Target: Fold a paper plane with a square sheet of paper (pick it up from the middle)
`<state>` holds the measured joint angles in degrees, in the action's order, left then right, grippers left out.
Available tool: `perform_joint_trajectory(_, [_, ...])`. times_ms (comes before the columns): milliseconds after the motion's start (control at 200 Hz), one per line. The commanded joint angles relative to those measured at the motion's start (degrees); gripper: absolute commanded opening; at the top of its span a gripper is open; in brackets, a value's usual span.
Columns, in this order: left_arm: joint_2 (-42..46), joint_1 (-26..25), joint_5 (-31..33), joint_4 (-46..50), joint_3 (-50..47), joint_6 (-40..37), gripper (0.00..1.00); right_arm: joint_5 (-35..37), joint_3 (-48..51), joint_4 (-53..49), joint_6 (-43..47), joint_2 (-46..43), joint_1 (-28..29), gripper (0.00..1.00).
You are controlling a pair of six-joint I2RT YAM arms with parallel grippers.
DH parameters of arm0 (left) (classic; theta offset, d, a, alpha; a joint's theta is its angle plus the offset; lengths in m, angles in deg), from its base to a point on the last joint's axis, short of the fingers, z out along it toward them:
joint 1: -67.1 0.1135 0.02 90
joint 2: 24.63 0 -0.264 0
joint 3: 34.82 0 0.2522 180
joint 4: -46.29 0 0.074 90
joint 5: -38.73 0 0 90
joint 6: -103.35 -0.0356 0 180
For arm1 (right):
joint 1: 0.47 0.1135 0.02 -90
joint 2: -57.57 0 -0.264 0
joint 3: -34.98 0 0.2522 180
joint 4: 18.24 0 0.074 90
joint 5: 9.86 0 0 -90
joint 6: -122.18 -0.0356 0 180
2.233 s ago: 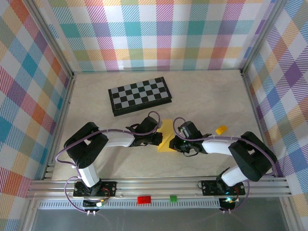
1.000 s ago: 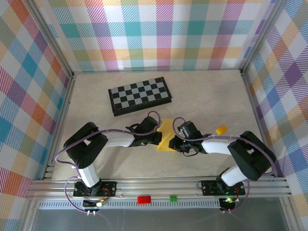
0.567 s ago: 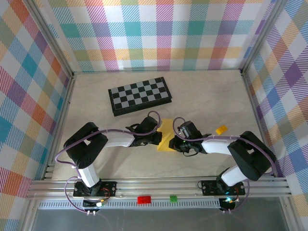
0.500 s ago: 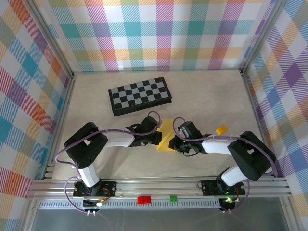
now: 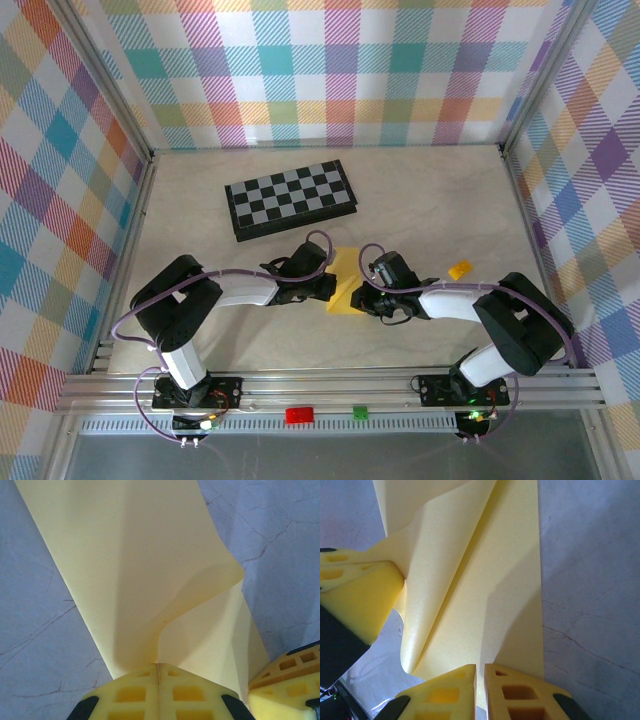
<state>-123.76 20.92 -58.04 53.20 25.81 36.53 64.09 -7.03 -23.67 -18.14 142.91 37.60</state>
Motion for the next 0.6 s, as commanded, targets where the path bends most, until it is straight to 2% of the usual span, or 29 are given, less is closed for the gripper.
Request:
perform_joint_trajectory(0, [1.56,0.32,0.30,-0.89,-0.29,0.52,0.00,1.99,0.18,-4.61,0.82,0.64,-0.01,0.15])
perform_joint_trajectory(595, [-2.00,0.30,0.48,0.14,-0.39,0.28,0.00,1.73,0.21,-3.63,0.67,0.72,-0.01,0.16])
